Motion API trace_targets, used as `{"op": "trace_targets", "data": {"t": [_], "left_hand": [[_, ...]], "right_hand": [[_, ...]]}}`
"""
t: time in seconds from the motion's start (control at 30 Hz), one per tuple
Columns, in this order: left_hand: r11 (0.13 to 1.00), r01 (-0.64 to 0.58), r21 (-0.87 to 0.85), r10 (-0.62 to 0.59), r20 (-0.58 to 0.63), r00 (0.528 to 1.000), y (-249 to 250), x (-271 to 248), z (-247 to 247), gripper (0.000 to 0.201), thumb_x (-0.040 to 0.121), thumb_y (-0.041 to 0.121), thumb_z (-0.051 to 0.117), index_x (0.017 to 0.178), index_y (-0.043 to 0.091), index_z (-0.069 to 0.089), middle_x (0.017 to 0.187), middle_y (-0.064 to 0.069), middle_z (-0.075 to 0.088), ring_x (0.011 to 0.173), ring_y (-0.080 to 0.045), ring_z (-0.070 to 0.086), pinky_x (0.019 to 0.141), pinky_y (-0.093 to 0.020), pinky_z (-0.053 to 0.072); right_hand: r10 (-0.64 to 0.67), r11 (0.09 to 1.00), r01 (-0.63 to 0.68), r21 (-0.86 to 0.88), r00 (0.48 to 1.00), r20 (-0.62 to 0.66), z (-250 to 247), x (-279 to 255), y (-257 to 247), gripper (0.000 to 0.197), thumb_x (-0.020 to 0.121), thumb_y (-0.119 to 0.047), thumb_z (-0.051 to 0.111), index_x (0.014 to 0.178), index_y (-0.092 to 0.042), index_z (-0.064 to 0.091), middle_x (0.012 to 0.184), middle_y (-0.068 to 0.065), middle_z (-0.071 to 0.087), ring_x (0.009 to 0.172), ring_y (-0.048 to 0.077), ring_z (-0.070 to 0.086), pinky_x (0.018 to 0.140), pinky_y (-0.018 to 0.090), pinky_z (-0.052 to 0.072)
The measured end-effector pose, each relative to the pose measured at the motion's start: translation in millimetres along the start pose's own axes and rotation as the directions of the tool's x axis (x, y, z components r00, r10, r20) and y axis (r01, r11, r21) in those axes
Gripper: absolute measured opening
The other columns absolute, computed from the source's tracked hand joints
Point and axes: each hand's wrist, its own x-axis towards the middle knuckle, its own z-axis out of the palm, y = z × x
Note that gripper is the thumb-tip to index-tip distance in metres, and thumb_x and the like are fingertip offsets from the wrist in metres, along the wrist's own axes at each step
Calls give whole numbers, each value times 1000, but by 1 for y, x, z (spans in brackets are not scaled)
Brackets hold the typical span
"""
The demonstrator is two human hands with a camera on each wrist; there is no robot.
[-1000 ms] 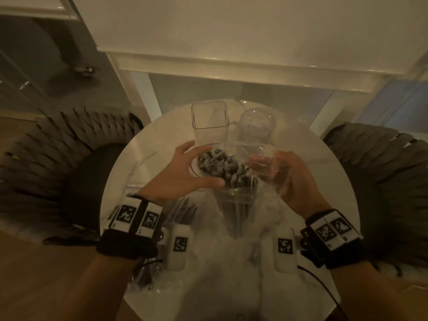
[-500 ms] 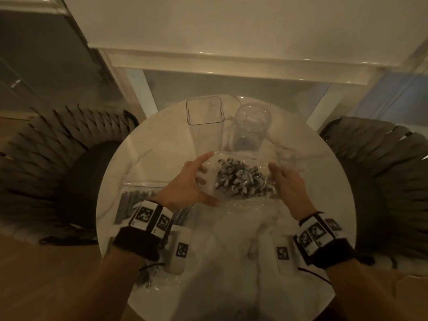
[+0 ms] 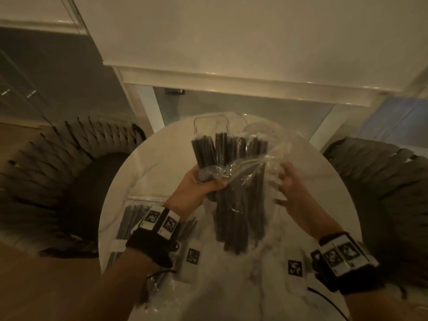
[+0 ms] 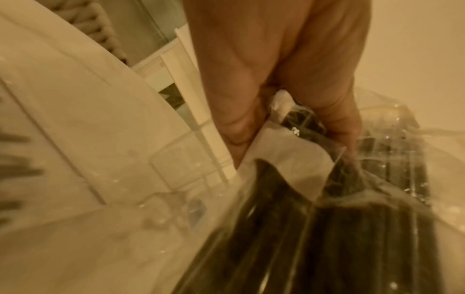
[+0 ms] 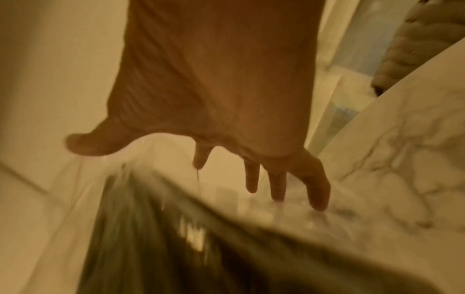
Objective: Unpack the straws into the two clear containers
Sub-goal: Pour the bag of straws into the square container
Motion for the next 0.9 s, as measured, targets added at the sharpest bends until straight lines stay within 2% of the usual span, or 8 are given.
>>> {"op": "trace_targets", "data": {"t": [0.23, 0.33, 0.43, 0.5, 0.53, 0.67, 0.77, 0.9], "left_hand": [[991, -79, -111, 73, -55, 996, 43, 7, 5, 59, 82, 50, 55, 136, 39, 36, 124, -5, 61, 105, -22, 67, 83, -43, 56], [949, -268, 165, 293, -160, 942, 55, 8, -14, 54, 97, 26, 47, 144, 35, 24, 127, -3, 54, 100, -17, 67, 75, -28, 58], [414, -393, 821, 566, 106, 818, 52, 19, -28, 84, 83, 24, 67, 148, 33, 13, 146, -5, 23, 116, -20, 49, 91, -32, 53], [64, -413, 908, 606, 294, 739, 49, 28, -25, 84, 78, 53, 61, 146, 28, 16, 149, -14, 19, 122, -26, 36, 97, -37, 46], [28, -407, 913, 621, 303, 723, 56, 34, -23, 83, 77, 61, 57, 144, 27, 21, 149, -15, 21, 123, -28, 32, 98, -37, 43], [433, -481, 762, 586, 168, 793, 99, 45, -23, 66, 64, 58, 63, 125, 40, 46, 137, -3, 38, 122, -21, 37, 105, -44, 41], [801, -319, 507, 353, 32, 935, 121, 44, -32, 36, 70, 41, 72, 104, 47, 63, 105, 16, 67, 99, 3, 59, 79, -8, 48], [871, -149, 469, 199, -59, 978, 139, 75, -56, 29, 76, 31, 73, 101, 29, 60, 94, 19, 62, 96, -4, 62, 65, -8, 46]], "right_hand": [[-6, 991, 7, 133, 1000, -13, 44, 23, -31, 47, 76, -28, 68, 117, -7, 57, 96, 6, 73, 85, 22, 71, 65, 22, 56], [7, 982, 3, 187, 999, -54, 35, 44, -46, 61, 75, -29, 73, 126, -5, 50, 104, 10, 71, 87, 23, 72, 69, 30, 59], [19, 983, -1, 182, 995, -98, 38, 65, -62, 120, 53, -45, 88, 145, -21, 15, 126, 8, 61, 104, 24, 67, 88, 42, 55], [-4, 991, 17, 132, 996, -94, 47, 78, -71, 130, 54, -45, 86, 141, -38, -10, 131, 2, 57, 108, 20, 65, 94, 44, 52], [-14, 992, 22, 121, 998, -68, 52, 83, -77, 127, 60, -46, 82, 138, -44, -18, 133, -1, 54, 111, 19, 62, 97, 44, 50], [-34, 997, 45, -63, 986, 166, 49, 91, -120, 68, 87, -51, 46, 144, -36, 12, 139, -11, 46, 127, 18, 50, 97, 27, 49], [-30, 950, 128, -285, 945, 326, 31, 102, -148, 43, 96, -43, 35, 121, -14, 55, 107, 3, 65, 97, 25, 64, 87, 35, 53], [-289, 683, 417, -600, 908, 303, 17, 136, -149, 32, 84, -19, 65, 113, -21, 52, 110, -2, 53, 84, 31, 62, 73, 35, 59]]}}
